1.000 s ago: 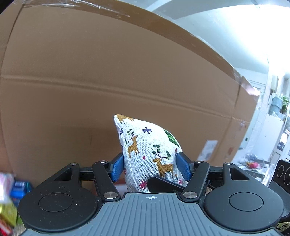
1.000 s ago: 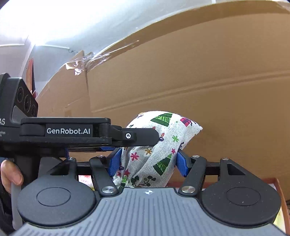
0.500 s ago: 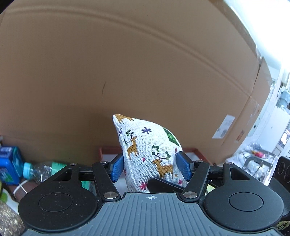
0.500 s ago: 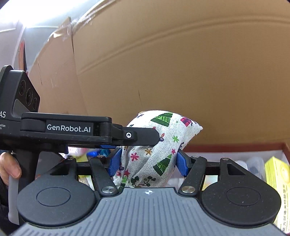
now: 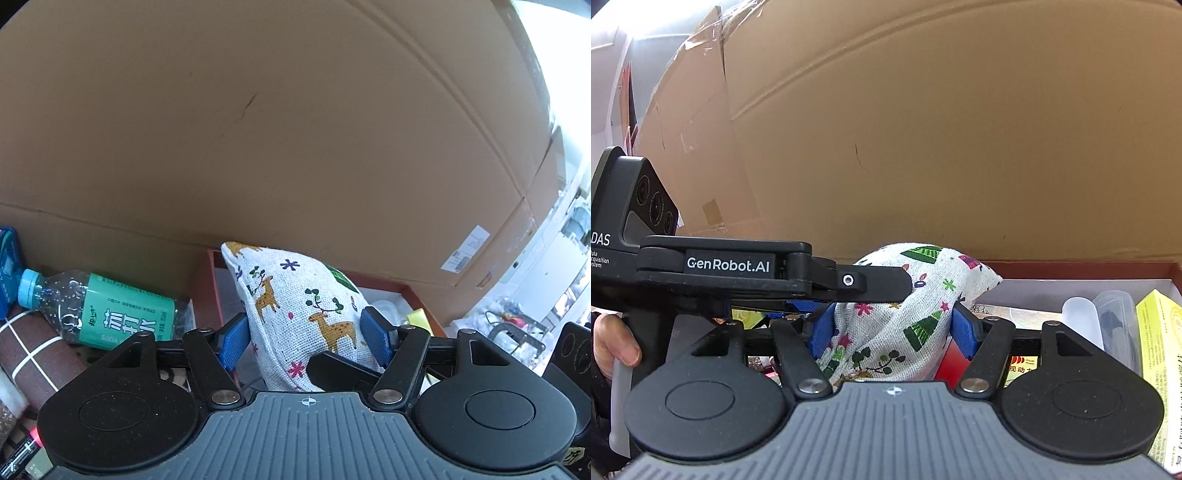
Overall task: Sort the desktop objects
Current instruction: 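Carry the bag with both grippers into the brown box and release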
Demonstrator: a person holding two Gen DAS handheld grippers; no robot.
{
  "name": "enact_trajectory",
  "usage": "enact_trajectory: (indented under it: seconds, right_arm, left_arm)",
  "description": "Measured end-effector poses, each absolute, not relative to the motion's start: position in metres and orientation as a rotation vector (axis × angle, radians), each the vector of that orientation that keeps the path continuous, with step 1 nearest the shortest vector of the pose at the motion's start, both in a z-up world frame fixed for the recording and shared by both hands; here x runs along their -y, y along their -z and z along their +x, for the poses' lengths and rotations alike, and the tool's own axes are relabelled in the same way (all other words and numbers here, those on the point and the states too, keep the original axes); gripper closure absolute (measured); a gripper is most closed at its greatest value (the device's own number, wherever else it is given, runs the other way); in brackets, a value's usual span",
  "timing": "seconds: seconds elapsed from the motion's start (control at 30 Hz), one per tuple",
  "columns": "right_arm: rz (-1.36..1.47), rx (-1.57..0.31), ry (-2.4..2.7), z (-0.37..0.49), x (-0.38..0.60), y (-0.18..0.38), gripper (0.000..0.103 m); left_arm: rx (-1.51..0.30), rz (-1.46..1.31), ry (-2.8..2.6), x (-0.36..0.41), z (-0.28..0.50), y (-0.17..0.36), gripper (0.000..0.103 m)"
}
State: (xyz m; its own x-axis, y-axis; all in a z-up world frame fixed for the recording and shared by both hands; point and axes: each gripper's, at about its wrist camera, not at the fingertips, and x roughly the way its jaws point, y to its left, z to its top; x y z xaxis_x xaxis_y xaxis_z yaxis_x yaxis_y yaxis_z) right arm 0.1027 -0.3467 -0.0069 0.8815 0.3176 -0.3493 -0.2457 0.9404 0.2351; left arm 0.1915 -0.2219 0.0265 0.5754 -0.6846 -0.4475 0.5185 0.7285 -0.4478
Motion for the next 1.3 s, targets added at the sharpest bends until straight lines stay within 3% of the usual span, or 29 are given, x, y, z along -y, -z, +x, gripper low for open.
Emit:
enact_trajectory:
  seconds: [0.3,0.63,0.87,1.1,1.3]
  right_arm:
    - [0.200,-0.412,-0.274,0.106,0.347,0.010,0.032]
    - [0.186,-0.367,-0.253,0.087,0.347,0.005,0.025]
    - [0.188,-0.301,-0.248,0.061,0.347,-0.008,0.025]
    - [0.115,-0.371,-0.252,0.065,0.331,0.001,0.045]
    - [0.111,-0.392,-0.241,0.075,0.327,0.007,0.047]
  left_arm:
    - [-0.627,-0.266,0.699,0.203,0.200,-0.024,0.033]
    - [-0.589,-0.222,0.691,0.195,0.175,-0.040,0.023]
    - [-0.519,-0.195,0.744,0.185,0.147,-0.064,0.023]
    - [-0.565,-0.116,0.798,0.202,0.132,-0.051,0.023]
    - [-0.571,-0.090,0.781,0.209,0.138,-0.038,0.021]
